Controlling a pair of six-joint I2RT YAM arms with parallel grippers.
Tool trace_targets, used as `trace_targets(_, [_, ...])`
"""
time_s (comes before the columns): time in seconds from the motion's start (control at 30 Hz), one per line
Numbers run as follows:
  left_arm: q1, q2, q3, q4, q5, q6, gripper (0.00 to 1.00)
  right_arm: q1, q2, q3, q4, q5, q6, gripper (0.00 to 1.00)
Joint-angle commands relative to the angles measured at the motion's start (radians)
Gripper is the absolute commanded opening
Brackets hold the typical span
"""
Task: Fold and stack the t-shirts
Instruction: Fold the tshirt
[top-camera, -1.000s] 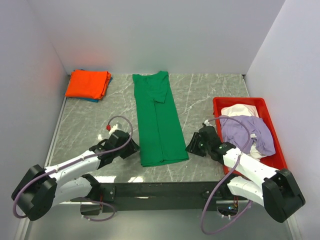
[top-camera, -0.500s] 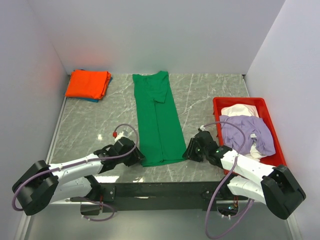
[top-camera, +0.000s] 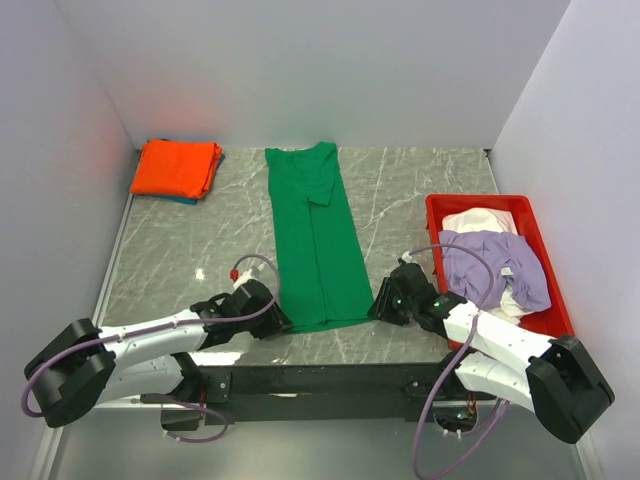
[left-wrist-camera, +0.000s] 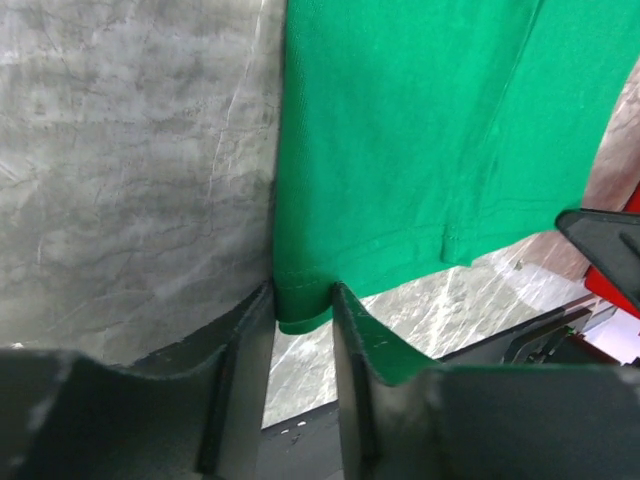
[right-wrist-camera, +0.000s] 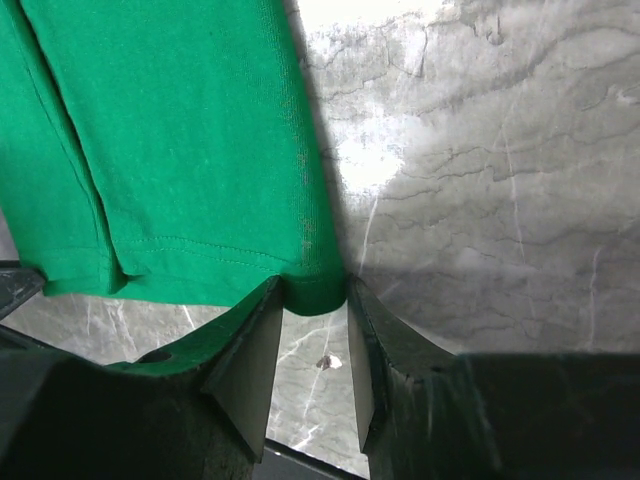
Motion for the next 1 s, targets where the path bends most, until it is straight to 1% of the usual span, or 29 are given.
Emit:
trace_targets(0.0, [-0.016, 0.026, -0.019, -0.048, 0.013, -0.014, 0.34, 0.007, -0.009, 0.012, -0.039, 0.049, -0.013, 0.4])
trace_targets(0.13, [-0.022, 0.034, -0.028, -0.019, 0.025, -0.018, 0.29, 0.007, 0.045, 0.019, -0.01, 0.045, -0.021, 0.4])
trace_targets(0.2, [-0.025, 0.04, -0.031, -0.013, 0.031, -0.018, 0.25, 0.007, 0.07, 0.022, 0.005, 0.046, -0.027, 0.4])
trace_targets(0.27, [-0.025, 0.039, -0.027, -0.016, 0.033, -0.012, 0.18, 0.008, 0.096, 0.025, 0.024, 0.033, -0.035, 0.37])
trace_targets(0.3, [-0.025, 0.034, -0.024, -0.021, 0.03, -0.011, 0.15, 0.008, 0.105, 0.025, 0.027, 0.01, -0.035, 0.33])
trace_targets(0.37, [-0.025, 0.023, -0.015, -0.047, 0.027, -0.009, 0.06, 0.015, 0.105, 0.022, 0.036, -0.013, -0.035, 0.27])
trace_targets(0.4, [-0.025, 0.01, -0.011, -0.062, 0.025, -0.008, 0.02, 0.016, 0.103, 0.02, 0.039, -0.023, -0.03, 0.19])
trace_targets(0.43, [-0.025, 0.002, -0.007, -0.076, 0.015, -0.006, 0.0, 0.037, 0.097, 0.02, 0.036, -0.027, -0.026, 0.16])
trace_targets(0.5, [-0.025, -0.024, 0.011, -0.14, 0.008, 0.003, 0.0, 0.067, 0.087, 0.02, 0.021, -0.021, -0.006, 0.1])
trace_targets(0.63, [-0.025, -0.075, 0.044, -0.274, -0.022, 0.029, 0.0, 0.145, 0.035, 0.008, -0.005, -0.023, 0.043, 0.04])
trace_targets(0.67, [-0.025, -0.087, 0.062, -0.303, -0.039, 0.044, 0.0, 0.19, 0.022, 0.008, -0.011, -0.021, 0.069, 0.04])
trace_targets(0.7, [-0.024, -0.107, 0.07, -0.364, -0.041, 0.05, 0.0, 0.211, 0.008, 0.006, -0.022, -0.018, 0.086, 0.03])
trace_targets(0.77, [-0.025, -0.127, 0.093, -0.418, -0.053, 0.064, 0.0, 0.261, -0.033, 0.003, -0.036, 0.002, 0.13, 0.03])
trace_targets(0.8, [-0.025, -0.144, 0.099, -0.459, -0.053, 0.069, 0.0, 0.306, -0.044, 0.005, -0.054, 0.009, 0.143, 0.03])
trace_targets(0.9, [-0.024, -0.175, 0.113, -0.495, -0.038, 0.081, 0.0, 0.355, -0.079, 0.009, -0.088, 0.032, 0.172, 0.02])
trace_targets(0.97, [-0.024, -0.184, 0.125, -0.502, -0.044, 0.098, 0.0, 0.358, -0.088, 0.025, -0.106, 0.048, 0.154, 0.02])
